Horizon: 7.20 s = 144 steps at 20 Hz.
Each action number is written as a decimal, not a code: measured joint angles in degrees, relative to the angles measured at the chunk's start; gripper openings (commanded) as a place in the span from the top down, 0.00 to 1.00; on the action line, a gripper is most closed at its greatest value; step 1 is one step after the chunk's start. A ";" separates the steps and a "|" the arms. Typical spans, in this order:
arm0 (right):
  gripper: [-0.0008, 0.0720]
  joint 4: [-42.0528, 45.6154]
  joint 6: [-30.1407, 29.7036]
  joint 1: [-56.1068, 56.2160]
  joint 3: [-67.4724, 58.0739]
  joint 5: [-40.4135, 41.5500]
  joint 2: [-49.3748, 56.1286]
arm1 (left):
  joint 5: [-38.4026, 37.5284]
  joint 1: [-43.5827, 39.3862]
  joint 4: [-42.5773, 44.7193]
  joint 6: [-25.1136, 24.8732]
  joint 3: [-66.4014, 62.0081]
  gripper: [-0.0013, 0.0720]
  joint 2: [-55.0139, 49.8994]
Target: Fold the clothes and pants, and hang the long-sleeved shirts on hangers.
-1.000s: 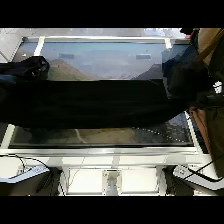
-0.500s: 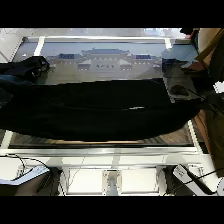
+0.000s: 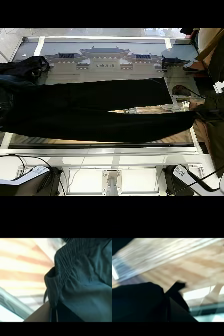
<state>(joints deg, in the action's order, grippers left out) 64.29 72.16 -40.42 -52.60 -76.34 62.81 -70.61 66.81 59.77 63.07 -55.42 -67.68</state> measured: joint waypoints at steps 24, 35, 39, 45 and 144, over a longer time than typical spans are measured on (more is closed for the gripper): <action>0.45 -1.09 -0.02 7.06 -7.41 13.86 14.34 | 5.09 0.02 0.26 0.00 4.68 0.96 0.48; 0.45 -16.57 -16.92 0.81 2.27 9.01 22.25 | 4.57 0.02 0.24 0.00 4.68 0.96 0.48; 0.46 -18.01 -20.26 0.83 3.52 8.81 24.79 | 4.15 0.02 0.22 0.00 4.68 0.96 0.48; 0.98 -16.94 -22.47 0.83 4.04 8.00 25.79 | 3.61 0.02 0.22 0.00 4.70 0.96 0.48; 0.45 -4.81 -10.12 -27.50 21.86 4.17 9.68 | 3.67 9.64 -11.85 -8.00 9.81 0.96 -9.84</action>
<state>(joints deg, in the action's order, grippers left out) 59.48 62.04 -67.92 -30.74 -72.16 72.49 -66.94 76.44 47.92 55.07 -45.60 -77.52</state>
